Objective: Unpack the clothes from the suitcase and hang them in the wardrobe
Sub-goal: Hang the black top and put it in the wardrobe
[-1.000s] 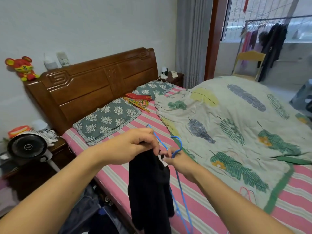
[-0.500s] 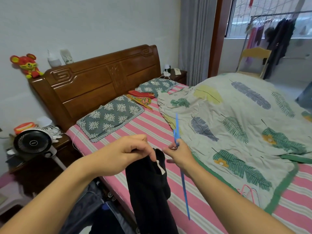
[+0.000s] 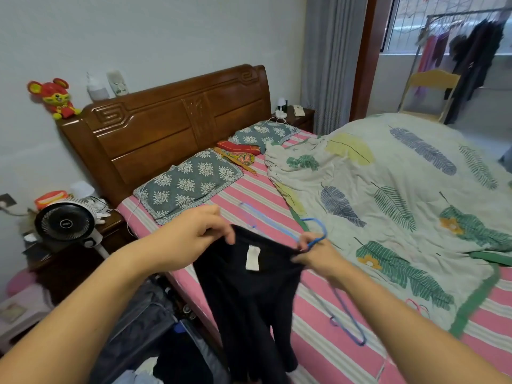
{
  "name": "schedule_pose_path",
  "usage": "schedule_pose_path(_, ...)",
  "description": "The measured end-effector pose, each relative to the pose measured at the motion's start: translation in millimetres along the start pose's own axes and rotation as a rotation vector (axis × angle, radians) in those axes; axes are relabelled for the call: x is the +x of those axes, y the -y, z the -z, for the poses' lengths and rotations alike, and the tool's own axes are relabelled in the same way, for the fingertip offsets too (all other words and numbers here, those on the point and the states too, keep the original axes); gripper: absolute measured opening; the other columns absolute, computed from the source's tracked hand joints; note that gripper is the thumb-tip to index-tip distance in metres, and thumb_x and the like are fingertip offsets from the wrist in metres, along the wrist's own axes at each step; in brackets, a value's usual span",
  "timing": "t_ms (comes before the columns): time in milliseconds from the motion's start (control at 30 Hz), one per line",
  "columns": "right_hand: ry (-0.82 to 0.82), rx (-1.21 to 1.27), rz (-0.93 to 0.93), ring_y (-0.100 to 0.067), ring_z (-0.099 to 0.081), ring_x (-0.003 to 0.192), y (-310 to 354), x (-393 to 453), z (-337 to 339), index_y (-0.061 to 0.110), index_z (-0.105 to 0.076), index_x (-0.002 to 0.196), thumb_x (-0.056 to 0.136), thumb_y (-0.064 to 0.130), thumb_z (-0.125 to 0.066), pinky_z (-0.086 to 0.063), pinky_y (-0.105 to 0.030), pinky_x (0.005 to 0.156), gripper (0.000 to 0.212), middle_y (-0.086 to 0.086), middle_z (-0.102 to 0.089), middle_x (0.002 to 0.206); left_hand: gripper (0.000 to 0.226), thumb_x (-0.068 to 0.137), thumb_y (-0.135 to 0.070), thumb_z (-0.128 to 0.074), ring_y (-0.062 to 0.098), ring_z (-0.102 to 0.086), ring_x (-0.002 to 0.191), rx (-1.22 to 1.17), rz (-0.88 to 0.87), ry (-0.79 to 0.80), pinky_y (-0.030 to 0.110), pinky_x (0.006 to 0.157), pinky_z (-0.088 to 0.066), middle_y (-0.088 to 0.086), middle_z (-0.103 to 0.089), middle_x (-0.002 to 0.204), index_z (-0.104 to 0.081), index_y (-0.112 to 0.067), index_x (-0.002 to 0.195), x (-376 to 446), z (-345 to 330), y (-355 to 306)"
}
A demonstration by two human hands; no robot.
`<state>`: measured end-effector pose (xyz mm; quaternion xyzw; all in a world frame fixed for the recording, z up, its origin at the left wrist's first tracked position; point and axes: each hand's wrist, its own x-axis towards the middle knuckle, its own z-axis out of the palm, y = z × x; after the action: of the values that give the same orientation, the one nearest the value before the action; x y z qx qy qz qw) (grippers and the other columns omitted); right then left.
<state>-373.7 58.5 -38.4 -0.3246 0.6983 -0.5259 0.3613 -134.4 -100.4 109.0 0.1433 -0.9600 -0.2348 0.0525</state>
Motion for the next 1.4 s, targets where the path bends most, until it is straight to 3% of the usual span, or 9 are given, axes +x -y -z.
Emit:
schedule_pose_path(100,-0.107,0.024,-0.026,-0.021,-0.047,0.064,19,6,57,0.017,-0.036,0.062,0.075,-0.02,-0.066,-0.043,-0.027,0.052,0.05,-0.015,-0.047,0.074,0.037,0.091,-0.006,-0.053,0.016,-0.055,0.087,0.366,0.194,-0.049,0.039,0.078,-0.049,-0.01,-0.041,0.092,-0.073,-0.036,0.102,8,-23,39)
schedule_pose_path(267,0.007,-0.116,-0.171,-0.019,-0.056,0.068,35,7,98,0.021,-0.035,0.066,0.084,-0.01,-0.068,-0.055,-0.032,0.06,0.049,-0.007,-0.046,0.07,0.058,0.08,-0.007,-0.059,0.031,-0.049,0.092,0.491,0.291,-0.212,0.038,0.072,-0.047,0.002,-0.035,0.103,-0.064,-0.033,0.131,37,-67,39)
schedule_pose_path(533,-0.092,-0.088,-0.312,-0.022,-0.065,0.061,-27,-34,135,0.014,-0.05,0.099,0.096,-0.005,-0.054,-0.052,-0.03,0.053,0.019,-0.013,-0.067,0.088,0.067,0.09,-0.008,-0.053,0.032,-0.06,0.081,0.152,0.311,0.311,0.042,0.065,-0.055,0.003,-0.029,0.123,-0.028,-0.023,0.151,98,-118,-4)
schedule_pose_path(633,-0.292,-0.198,-0.187,-0.015,-0.054,0.039,-42,-55,145,0.031,-0.047,0.123,0.097,0.005,-0.058,-0.042,-0.024,0.042,0.038,-0.011,-0.073,0.101,0.071,0.091,-0.003,-0.053,0.033,-0.062,0.075,0.091,0.358,0.393,0.034,0.058,-0.058,0.005,-0.025,0.125,-0.025,-0.02,0.155,122,-138,-12)
schedule_pose_path(767,-0.389,-0.37,-0.057,-0.008,-0.05,0.036,-46,-89,153,0.012,-0.066,0.1,0.098,0.013,-0.061,-0.039,-0.021,0.045,0.006,-0.002,-0.077,0.087,0.058,0.094,-0.001,-0.048,0.036,-0.062,0.074,0.167,0.44,0.465,0.039,0.066,-0.061,0.017,-0.025,0.138,-0.031,-0.01,0.148,144,-158,-13)
schedule_pose_path(967,-0.183,-0.54,-0.068,0.0,-0.061,0.061,-15,-122,131,0.019,-0.068,0.081,0.095,0.019,-0.063,-0.046,-0.026,0.068,0.015,0.007,-0.073,0.065,0.019,0.093,-0.002,-0.05,0.029,-0.053,0.062,0.244,0.427,0.471,0.033,0.054,-0.051,0.016,-0.028,0.14,-0.038,-0.006,0.107,153,-176,-26)
schedule_pose_path(1067,-0.21,-0.543,-0.026,-0.011,-0.058,0.062,-8,-118,115,0.019,-0.068,0.074,0.094,0.023,-0.062,-0.05,-0.037,0.073,0.021,0.01,-0.071,0.064,0.024,0.092,-0.006,-0.047,0.033,-0.057,0.082,0.311,0.324,0.46,0.038,0.066,-0.053,0.013,-0.026,0.145,-0.04,-0.005,0.115,155,-178,-29)
schedule_pose_path(1200,-0.255,-0.635,0.029,0.003,-0.053,0.059,0,-98,84,0.026,-0.064,0.072,0.093,0.031,-0.063,-0.04,-0.03,0.066,0.022,0.018,-0.067,0.061,0.016,0.088,-0.01,-0.052,0.037,-0.059,0.115,0.314,0.154,0.413,0.049,0.093,-0.053,0.008,-0.025,0.151,-0.042,-0.016,0.099,148,-166,-49)
schedule_pose_path(1400,-0.355,-0.592,0.072,-0.013,-0.067,0.07,15,-76,94,0.024,-0.065,0.072,0.088,0.034,-0.068,-0.054,-0.039,0.076,0.019,0.007,-0.07,0.064,0.046,0.088,-0.006,-0.052,0.041,-0.059,0.114,0.454,0.091,0.326,0.04,0.08,-0.046,0.005,-0.014,0.16,-0.043,-0.017,0.131,117,-133,-57)
